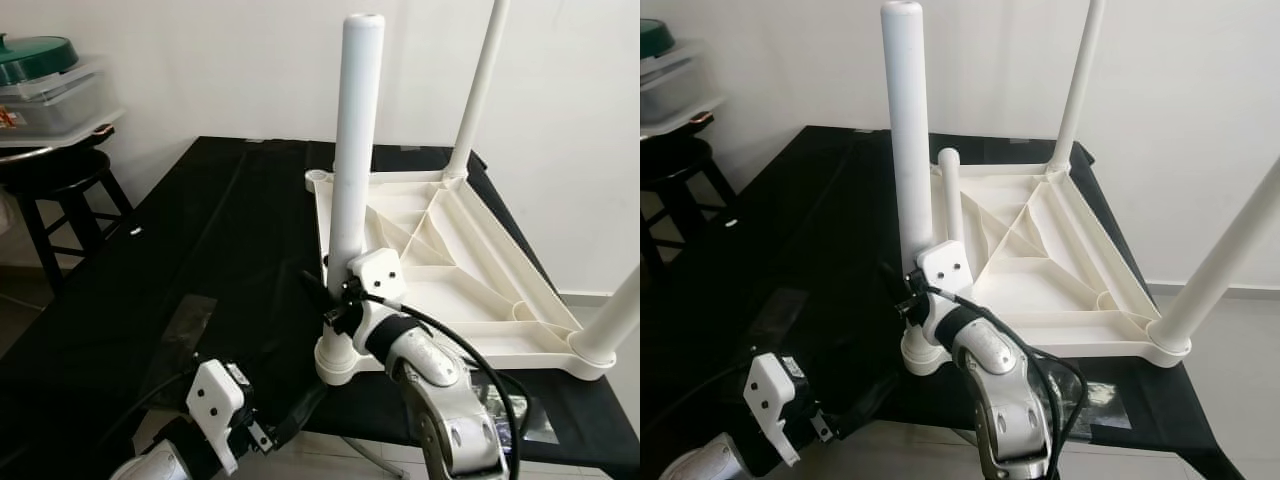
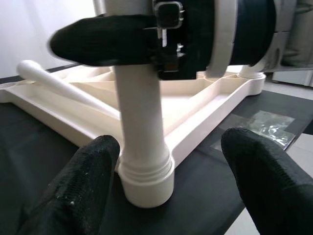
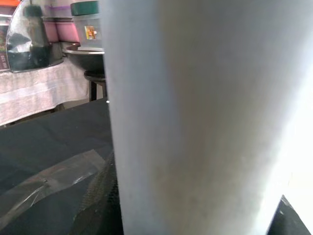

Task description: Building children table

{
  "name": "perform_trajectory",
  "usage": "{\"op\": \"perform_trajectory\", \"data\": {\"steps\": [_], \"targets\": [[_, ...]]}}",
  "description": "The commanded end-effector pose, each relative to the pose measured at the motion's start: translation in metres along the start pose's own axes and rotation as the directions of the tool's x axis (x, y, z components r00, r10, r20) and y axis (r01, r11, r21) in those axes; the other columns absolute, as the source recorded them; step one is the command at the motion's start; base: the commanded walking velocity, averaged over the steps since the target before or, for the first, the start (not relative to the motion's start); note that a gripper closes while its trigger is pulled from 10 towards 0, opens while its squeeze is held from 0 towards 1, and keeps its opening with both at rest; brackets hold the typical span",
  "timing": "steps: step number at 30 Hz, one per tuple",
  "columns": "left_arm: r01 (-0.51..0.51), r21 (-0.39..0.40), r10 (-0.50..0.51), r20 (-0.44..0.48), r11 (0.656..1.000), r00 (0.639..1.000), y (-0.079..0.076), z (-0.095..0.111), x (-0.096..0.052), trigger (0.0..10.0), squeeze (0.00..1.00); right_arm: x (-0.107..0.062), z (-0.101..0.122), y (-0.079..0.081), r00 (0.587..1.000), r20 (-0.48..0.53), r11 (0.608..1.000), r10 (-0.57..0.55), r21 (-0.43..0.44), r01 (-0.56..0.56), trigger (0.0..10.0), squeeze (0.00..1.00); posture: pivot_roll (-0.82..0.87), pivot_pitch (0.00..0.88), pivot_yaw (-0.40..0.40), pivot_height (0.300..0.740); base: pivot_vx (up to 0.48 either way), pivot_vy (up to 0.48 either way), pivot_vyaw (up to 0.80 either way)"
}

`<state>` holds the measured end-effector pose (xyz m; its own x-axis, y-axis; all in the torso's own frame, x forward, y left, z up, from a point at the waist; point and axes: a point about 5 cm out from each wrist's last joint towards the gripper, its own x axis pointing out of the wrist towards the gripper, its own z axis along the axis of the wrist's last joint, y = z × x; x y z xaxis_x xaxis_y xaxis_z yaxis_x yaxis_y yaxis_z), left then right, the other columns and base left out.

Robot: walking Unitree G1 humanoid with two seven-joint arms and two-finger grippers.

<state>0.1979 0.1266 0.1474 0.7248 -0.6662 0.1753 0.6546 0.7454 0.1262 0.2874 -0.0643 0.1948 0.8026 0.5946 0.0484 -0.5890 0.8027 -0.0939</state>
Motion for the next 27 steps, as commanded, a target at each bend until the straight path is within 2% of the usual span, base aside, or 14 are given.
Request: {"op": "perform_trajectory", "data": {"steps": [1, 3, 4, 5, 7, 8, 12, 13, 14, 15, 17, 25, 26, 27], "targets": [[-0.002, 0.002, 0.002, -0.011, 1.0, 1.0, 0.002, -0.002, -0.003, 10.0, 0.0, 0.0, -0.023, -0.001, 0.995, -0.103, 0.999, 0.015, 0.04, -0.011, 10.0, 0.0, 0.03, 0.101, 0.006, 0.74, 0.0, 0.0, 0.0], [-0.008, 0.004, 0.008, -0.011, 1.0, 1.0, 0.003, -0.003, -0.003, 10.0, 0.0, 0.004, -0.019, 0.0, 0.995, -0.084, 0.998, 0.045, 0.049, -0.041, 10.0, 0.0, 0.03, 0.1, 0.008, 0.74, 0.0, 0.0, 0.0], [-0.012, 0.005, 0.012, -0.01, 1.0, 1.0, 0.003, -0.003, -0.003, 10.0, 0.0, 0.009, -0.01, 0.0, 0.994, -0.048, 0.994, 0.097, 0.05, -0.094, 10.0, 1.0, 0.02, 0.095, 0.016, 0.74, 0.0, 0.0, 0.0], [-0.012, 0.005, 0.012, -0.01, 1.0, 1.0, 0.003, -0.003, -0.003, 10.0, 0.0, 0.009, -0.01, 0.0, 0.994, -0.048, 0.994, 0.097, 0.05, -0.094, 10.0, 1.0, 0.02, 0.095, 0.016, 0.74, 0.0, 0.0, 0.0], [-0.008, 0.0, 0.008, -0.01, 1.0, 1.0, 0.003, -0.004, -0.002, 10.0, 0.0, 0.02, 0.011, 0.002, 0.954, 0.032, 0.955, 0.298, -0.002, -0.298, 10.0, 1.0, 0.01, 0.09, 0.029, 0.74, 0.0, 0.0, 0.0], [-0.008, 0.0, 0.008, -0.01, 1.0, 1.0, 0.003, -0.004, -0.002, 10.0, 0.0, 0.02, 0.011, 0.002, 0.954, 0.032, 0.955, 0.298, -0.002, -0.298, 10.0, 1.0, 0.01, 0.09, 0.029, 0.74, 0.0, 0.0, 0.0], [-0.003, -0.003, 0.003, -0.012, 1.0, 1.0, 0.003, -0.005, -0.001, 10.0, 0.0, 0.024, 0.018, 0.002, 0.896, 0.03, 0.895, 0.444, -0.064, -0.441, 10.0, 1.0, 0.02, 0.084, 0.032, 0.74, 0.0, 0.0, 0.0], [0.0, -0.004, 0.0, -0.013, 1.0, 1.0, 0.002, -0.005, -0.001, 10.0, 0.0, 0.024, 0.018, 0.001, 0.838, 0.007, 0.835, 0.546, -0.093, -0.543, 10.0, 0.1, 0.03, 0.08, 0.031, 0.74, 0.0, 0.0, 0.0], [0.0, -0.002, 0.0, -0.014, 1.0, 1.0, 0.002, -0.005, -0.001, 10.0, 0.0, 0.023, 0.019, -0.002, 0.766, -0.009, 0.759, 0.643, -0.122, -0.639, 10.0, 0.0, 0.03, 0.08, 0.03, 0.74, 0.0, 0.0, 0.0], [0.0, -0.002, 0.0, -0.014, 1.0, 1.0, 0.002, -0.005, 0.0, 10.0, 0.0, 0.022, 0.019, -0.004, 0.714, -0.021, 0.705, 0.7, -0.139, -0.695, 10.0, 0.0, 0.03, 0.08, 0.03, 0.74, 0.0, 0.0, 0.0], [-0.003, -0.001, 0.003, -0.014, 1.0, 1.0, 0.002, -0.005, 0.0, 10.0, 0.0, 0.024, 0.02, -0.008, 0.695, -0.021, 0.687, 0.719, -0.125, -0.715, 10.0, 0.0, 0.03, 0.079, 0.028, 0.74, 0.0, 0.0, 0.0], [-0.011, 0.003, 0.011, -0.014, 1.0, 1.0, 0.002, -0.006, -0.001, 10.0, 0.0, 0.031, 0.013, -0.029, 0.659, -0.053, 0.656, 0.751, -0.057, -0.752, 10.0, 0.0, 0.05, 0.081, 0.019, 0.74, 0.0, 0.0, 0.0], [-0.012, 0.003, 0.012, -0.014, 1.0, 1.0, 0.002, -0.006, -0.001, 10.0, 0.0, 0.032, 0.012, -0.033, 0.649, -0.051, 0.647, 0.759, -0.047, -0.761, 8.7, 0.0, 0.05, 0.082, 0.018, 0.74, 0.0, 0.0, 0.0], [-0.012, 0.003, 0.012, -0.014, 1.0, 1.0, 0.002, -0.006, -0.001, 10.0, 0.0, 0.032, 0.012, -0.033, 0.649, -0.051, 0.647, 0.759, -0.047, -0.761, 8.7, 0.0, 0.05, 0.082, 0.018, 0.74, 0.0, 0.0, 0.0]]}}
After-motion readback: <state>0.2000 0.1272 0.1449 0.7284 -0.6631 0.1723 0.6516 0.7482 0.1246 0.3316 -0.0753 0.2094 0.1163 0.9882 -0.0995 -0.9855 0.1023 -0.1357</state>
